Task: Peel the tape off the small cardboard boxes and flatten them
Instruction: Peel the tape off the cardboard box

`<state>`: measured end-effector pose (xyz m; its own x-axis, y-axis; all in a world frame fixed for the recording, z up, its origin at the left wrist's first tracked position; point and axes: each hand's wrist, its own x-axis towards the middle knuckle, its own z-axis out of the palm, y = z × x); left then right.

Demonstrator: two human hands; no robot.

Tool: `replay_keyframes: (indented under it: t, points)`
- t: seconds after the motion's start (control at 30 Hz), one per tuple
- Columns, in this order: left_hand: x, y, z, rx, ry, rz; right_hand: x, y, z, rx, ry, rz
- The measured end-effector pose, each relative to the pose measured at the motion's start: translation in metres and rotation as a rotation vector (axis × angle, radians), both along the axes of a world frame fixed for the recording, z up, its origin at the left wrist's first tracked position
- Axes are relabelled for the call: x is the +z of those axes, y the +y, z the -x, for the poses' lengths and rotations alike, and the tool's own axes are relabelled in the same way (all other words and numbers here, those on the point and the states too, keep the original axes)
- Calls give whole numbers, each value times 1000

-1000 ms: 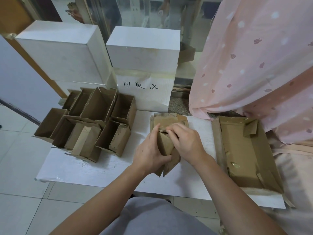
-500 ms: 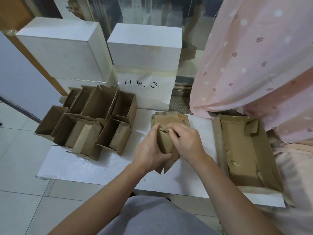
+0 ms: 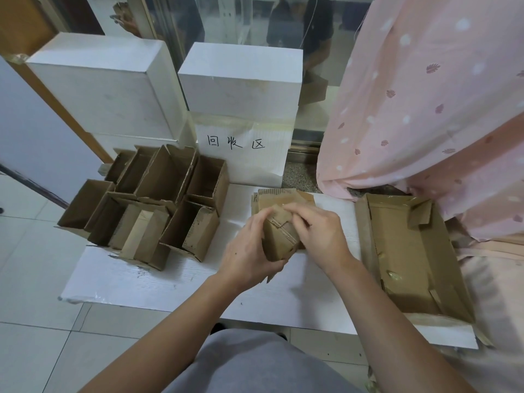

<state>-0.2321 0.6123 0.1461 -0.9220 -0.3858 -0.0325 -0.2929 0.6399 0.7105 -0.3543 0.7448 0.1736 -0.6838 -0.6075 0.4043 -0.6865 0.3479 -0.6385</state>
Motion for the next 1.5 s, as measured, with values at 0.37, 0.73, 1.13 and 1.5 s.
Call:
replay_keyframes:
  t: [0.37,0.73,1.13,1.5]
  points:
    - [-1,0,-2,-11,15,-42,-3,1,2,183,-145,-151]
    - [-10,6,12,33,17,-74,-11,-14,-12,27,-476,-77]
    - [-10,-3,15,-47,64,122,-24,-21,-18,-214,-91,-125]
    - [-14,-15,10,-9,57,59,-28,-17,-15,-167,-450,23]
